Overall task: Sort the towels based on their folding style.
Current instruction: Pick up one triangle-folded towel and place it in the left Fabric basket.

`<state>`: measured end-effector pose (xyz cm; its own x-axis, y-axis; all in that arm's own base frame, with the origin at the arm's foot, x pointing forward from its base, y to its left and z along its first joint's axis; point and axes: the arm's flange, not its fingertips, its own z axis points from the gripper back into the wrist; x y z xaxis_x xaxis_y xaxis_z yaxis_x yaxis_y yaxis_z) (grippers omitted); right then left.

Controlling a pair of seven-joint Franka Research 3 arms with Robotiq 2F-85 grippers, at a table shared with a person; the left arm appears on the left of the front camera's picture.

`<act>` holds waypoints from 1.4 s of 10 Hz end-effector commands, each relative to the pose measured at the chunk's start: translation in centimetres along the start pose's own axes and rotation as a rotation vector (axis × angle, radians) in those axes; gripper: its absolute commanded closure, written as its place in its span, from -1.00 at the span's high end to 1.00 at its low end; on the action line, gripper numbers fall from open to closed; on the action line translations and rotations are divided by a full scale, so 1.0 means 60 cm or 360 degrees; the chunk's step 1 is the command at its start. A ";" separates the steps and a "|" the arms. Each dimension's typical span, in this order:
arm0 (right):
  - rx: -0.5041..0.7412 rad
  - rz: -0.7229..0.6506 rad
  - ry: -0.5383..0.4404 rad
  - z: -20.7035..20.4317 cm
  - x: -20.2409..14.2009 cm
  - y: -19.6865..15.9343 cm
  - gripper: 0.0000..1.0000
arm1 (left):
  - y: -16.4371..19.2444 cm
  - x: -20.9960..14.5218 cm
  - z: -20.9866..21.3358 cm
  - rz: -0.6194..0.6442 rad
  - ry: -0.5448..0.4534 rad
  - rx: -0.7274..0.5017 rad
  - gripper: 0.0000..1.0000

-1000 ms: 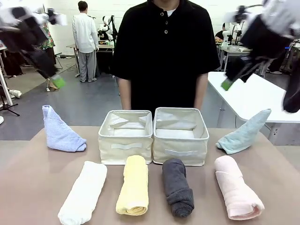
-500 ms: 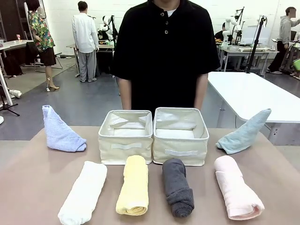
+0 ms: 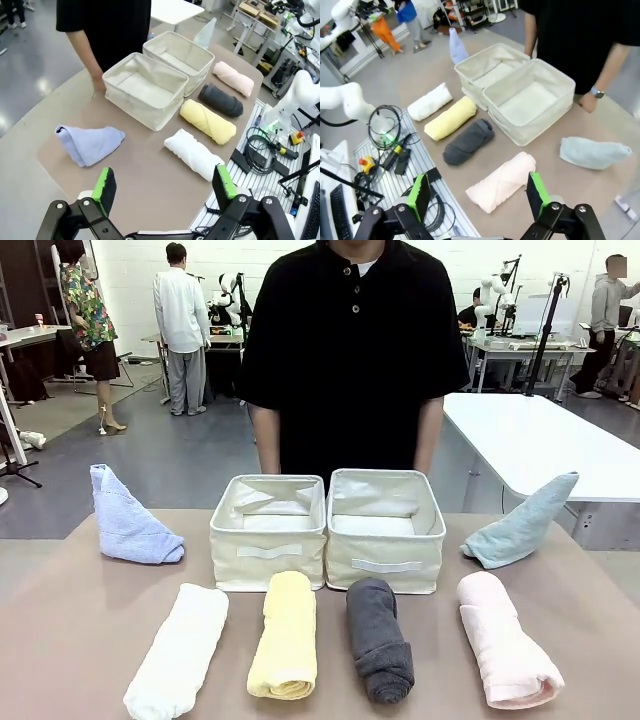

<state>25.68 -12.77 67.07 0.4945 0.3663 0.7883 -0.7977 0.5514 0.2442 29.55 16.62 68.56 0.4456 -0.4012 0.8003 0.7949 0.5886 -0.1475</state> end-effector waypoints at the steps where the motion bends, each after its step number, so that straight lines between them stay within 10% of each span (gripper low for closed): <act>1: -0.0002 -0.0033 -0.0049 0.018 -0.021 -0.004 1.00 | -0.010 -0.003 -0.013 0.0005 -0.0043 0.0092 1.00; 14: -0.0008 -0.0028 -0.0010 0.015 -0.015 -0.002 1.00 | 0.001 -0.006 0.003 0.0018 -0.0001 0.0030 1.00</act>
<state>24.78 -13.98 66.74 0.5248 0.3596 0.7715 -0.7728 0.5812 0.2549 29.36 16.76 68.15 0.4642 -0.3934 0.7936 0.7734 0.6168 -0.1467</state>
